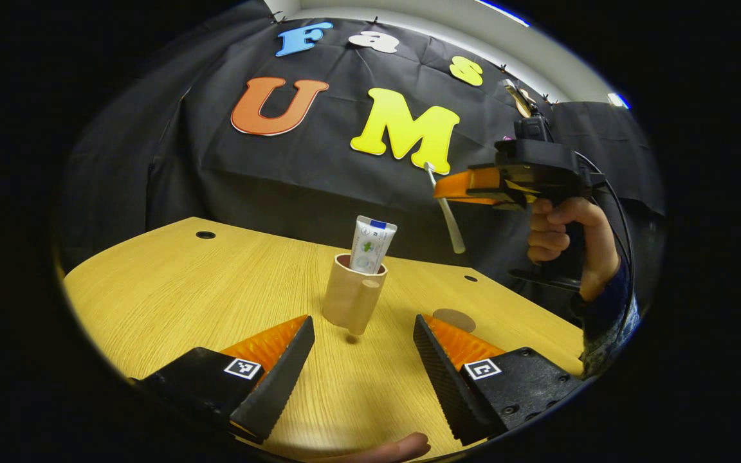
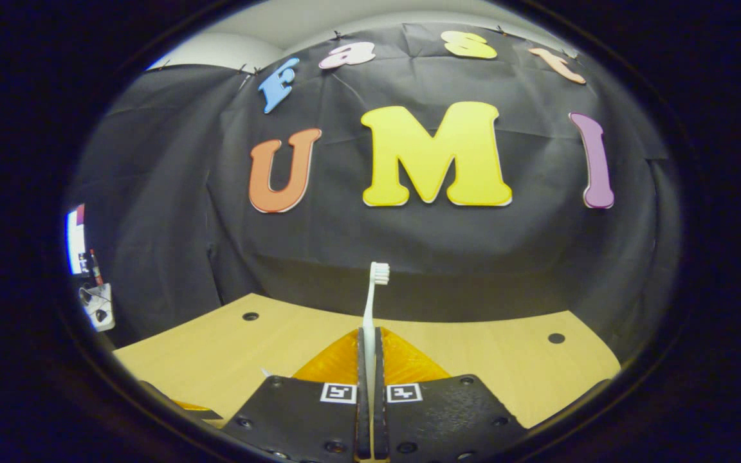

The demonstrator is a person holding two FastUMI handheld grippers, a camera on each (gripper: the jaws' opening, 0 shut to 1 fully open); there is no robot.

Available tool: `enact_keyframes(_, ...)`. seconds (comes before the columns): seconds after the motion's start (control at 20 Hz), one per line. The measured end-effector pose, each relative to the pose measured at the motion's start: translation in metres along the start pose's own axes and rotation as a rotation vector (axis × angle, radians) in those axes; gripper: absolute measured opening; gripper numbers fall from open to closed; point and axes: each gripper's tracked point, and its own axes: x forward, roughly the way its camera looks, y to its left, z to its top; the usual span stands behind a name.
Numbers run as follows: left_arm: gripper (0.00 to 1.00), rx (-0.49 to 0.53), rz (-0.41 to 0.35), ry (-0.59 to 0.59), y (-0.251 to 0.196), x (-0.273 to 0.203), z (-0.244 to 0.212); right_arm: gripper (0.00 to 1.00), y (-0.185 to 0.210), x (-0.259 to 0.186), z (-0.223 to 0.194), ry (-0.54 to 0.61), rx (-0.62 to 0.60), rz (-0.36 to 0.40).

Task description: Put the toothbrush and toothpaste on the desktop into the cup, then pick up the cup and place it on the coaster on the desktop.

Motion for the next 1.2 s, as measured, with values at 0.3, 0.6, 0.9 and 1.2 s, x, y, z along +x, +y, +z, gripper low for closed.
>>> enact_keyframes(0.3,0.99,0.015,0.023,0.009,0.011,0.003,-0.003,0.02,0.037,0.037,-0.003,-0.068,0.024,0.077)
enact_keyframes(0.6,0.99,0.036,0.043,-0.019,0.021,0.003,0.004,0.03,0.058,0.054,-0.010,-0.101,0.011,0.125)
enact_keyframes(0.9,0.99,0.021,0.039,-0.013,0.021,0.004,0.000,0.03,0.066,0.051,-0.022,-0.083,0.000,0.145)
enact_keyframes(1.2,0.99,0.018,0.045,-0.017,0.022,0.004,0.001,0.05,0.065,0.046,-0.027,-0.093,-0.011,0.142)
